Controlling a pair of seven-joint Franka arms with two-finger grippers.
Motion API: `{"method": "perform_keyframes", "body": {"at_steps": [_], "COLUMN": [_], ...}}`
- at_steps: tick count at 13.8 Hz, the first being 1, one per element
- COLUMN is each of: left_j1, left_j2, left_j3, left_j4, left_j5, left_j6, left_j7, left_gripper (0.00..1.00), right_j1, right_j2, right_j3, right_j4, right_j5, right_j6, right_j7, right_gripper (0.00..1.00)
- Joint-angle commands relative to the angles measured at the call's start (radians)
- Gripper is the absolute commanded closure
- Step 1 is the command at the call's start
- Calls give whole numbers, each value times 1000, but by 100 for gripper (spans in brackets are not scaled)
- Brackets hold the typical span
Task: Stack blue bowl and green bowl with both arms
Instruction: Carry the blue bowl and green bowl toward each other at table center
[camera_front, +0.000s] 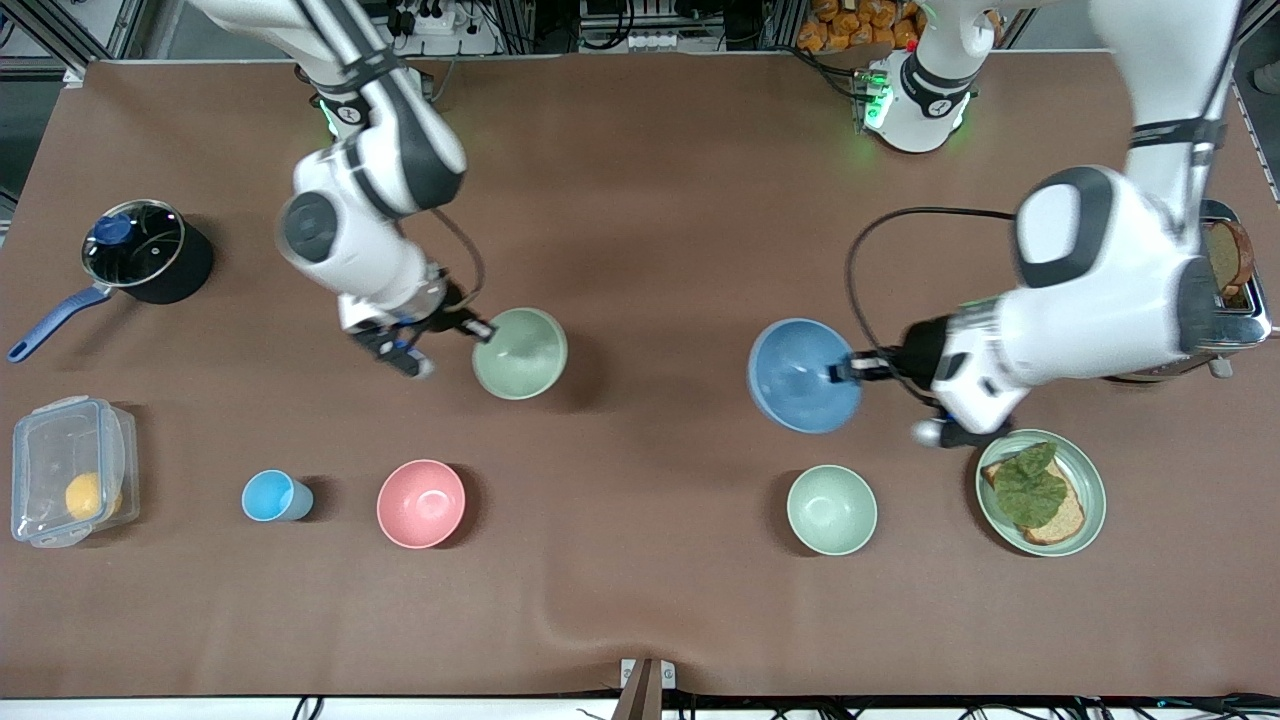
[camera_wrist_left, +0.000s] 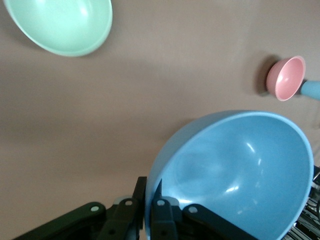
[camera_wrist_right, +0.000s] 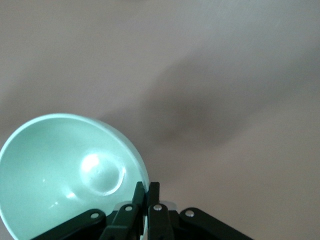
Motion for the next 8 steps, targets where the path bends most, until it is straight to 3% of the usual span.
{"method": "perform_keyframes", "body": {"at_steps": [1, 5, 8], "left_j1": [-55, -150, -170], "left_j2": [-52, -96, -81], "left_j3": [-39, -44, -44], "left_j4": [-173, -254, -276], "left_j5": [21, 26, 26], "left_j6": [113, 113, 113], "left_j7": [-54, -204, -261], "left_gripper": [100, 100, 100], "right_j1": [96, 224, 244], "right_j2": [6, 67, 116], "right_j3": [-13, -17, -17], "right_j4": [-30, -87, -115], "right_j5": [10, 5, 4], "right_j6": [71, 233, 310], "right_j7": [119, 233, 243], "right_gripper": [100, 100, 100]}}
